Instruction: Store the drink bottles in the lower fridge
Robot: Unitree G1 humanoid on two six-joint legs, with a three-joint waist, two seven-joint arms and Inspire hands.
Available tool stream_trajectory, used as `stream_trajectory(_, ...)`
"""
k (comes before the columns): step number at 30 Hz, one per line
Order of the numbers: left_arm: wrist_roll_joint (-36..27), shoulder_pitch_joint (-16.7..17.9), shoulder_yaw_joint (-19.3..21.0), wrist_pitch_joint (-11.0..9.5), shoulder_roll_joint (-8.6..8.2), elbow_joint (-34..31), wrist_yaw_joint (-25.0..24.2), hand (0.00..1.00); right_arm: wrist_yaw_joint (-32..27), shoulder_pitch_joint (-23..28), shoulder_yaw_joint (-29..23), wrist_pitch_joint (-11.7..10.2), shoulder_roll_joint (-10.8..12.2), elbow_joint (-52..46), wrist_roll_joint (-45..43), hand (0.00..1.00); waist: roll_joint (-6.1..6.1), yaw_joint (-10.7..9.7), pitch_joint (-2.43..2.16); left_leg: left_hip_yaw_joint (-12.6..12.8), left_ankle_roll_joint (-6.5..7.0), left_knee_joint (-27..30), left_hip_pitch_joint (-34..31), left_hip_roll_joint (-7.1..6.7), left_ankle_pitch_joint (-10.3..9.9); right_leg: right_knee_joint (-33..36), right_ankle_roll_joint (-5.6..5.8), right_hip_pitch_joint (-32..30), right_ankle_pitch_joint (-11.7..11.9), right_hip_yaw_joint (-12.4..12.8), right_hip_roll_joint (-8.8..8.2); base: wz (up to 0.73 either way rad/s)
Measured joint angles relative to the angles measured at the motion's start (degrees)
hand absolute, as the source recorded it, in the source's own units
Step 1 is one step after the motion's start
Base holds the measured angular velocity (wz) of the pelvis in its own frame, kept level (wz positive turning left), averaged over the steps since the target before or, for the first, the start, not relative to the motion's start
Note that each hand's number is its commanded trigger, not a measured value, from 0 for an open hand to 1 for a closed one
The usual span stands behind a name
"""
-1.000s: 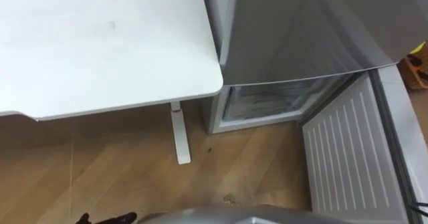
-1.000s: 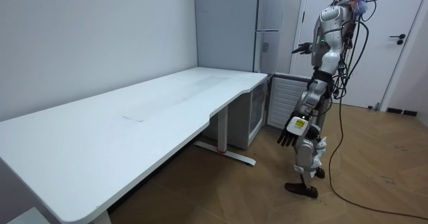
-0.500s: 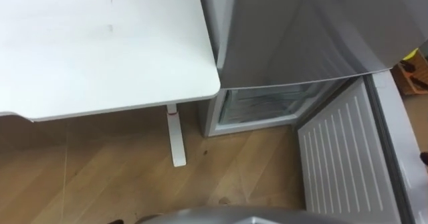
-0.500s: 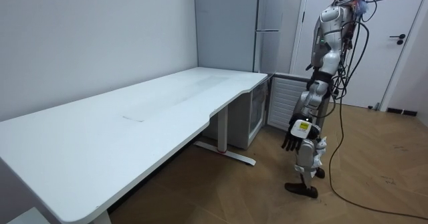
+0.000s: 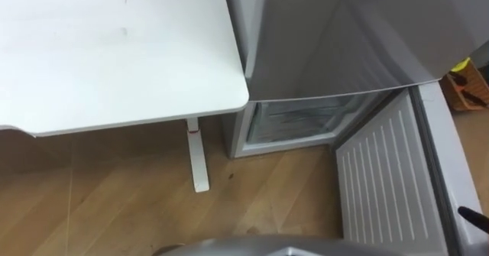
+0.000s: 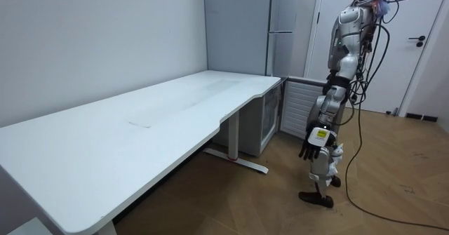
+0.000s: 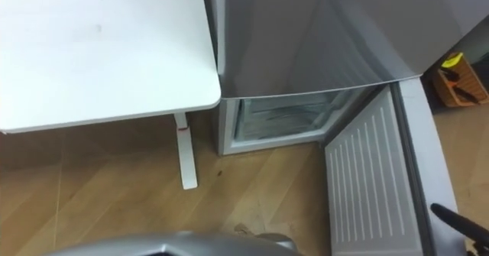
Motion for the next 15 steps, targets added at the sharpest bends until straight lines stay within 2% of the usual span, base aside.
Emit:
stream_trajectory(6, 1.73, -0.85, -2.78, -0.04, 0.08, 0.60, -1.85, 0.00, 2.44, 1.23, 0.85, -0.61, 2.79, 0.87, 0.29, 0.00, 0.89, 1.26, -0.24, 0.24, -0.27, 0.17, -0.11, 0.57, -0.08, -0.77, -0.36, 0.24, 0.60, 0.11, 0.56, -0.03)
stream_trajectory(7, 1.76, -0.83, -3.33, -0.04, 0.08, 0.60, -2.26, 0.00, 2.49, 1.35, 1.57, -0.81, 3.81, 0.57, 0.20, 0.00, 1.13, 1.50, -0.22, 0.22, -0.27, 0.23, -0.17, 0.60, -0.09, -0.76, -0.39, 0.24, 0.62, 0.11, 0.58, 0.00)
stream_trajectory(11, 2.59, -1.23, -6.36, -0.08, 0.09, 0.71, -2.33, 0.00, 3.71, 1.08, 5.01, -0.76, 5.16, 0.44, 0.22, 0.00, 1.84, 1.69, -0.18, 0.08, -0.27, 0.29, -0.31, 0.63, -0.08, -0.67, -0.47, 0.04, 0.72, 0.05, 0.57, 0.00)
stream_trajectory(15, 3.82, -2.62, -7.67, -0.66, -0.01, 2.35, -2.33, 0.00, 7.68, -0.12, 8.95, -1.60, 6.71, 0.27, -0.07, 0.00, 2.40, 3.08, -0.18, 0.32, -0.35, 0.09, -0.05, 0.69, 0.00, -0.69, -0.55, 0.09, 0.89, 0.21, 0.65, -0.04)
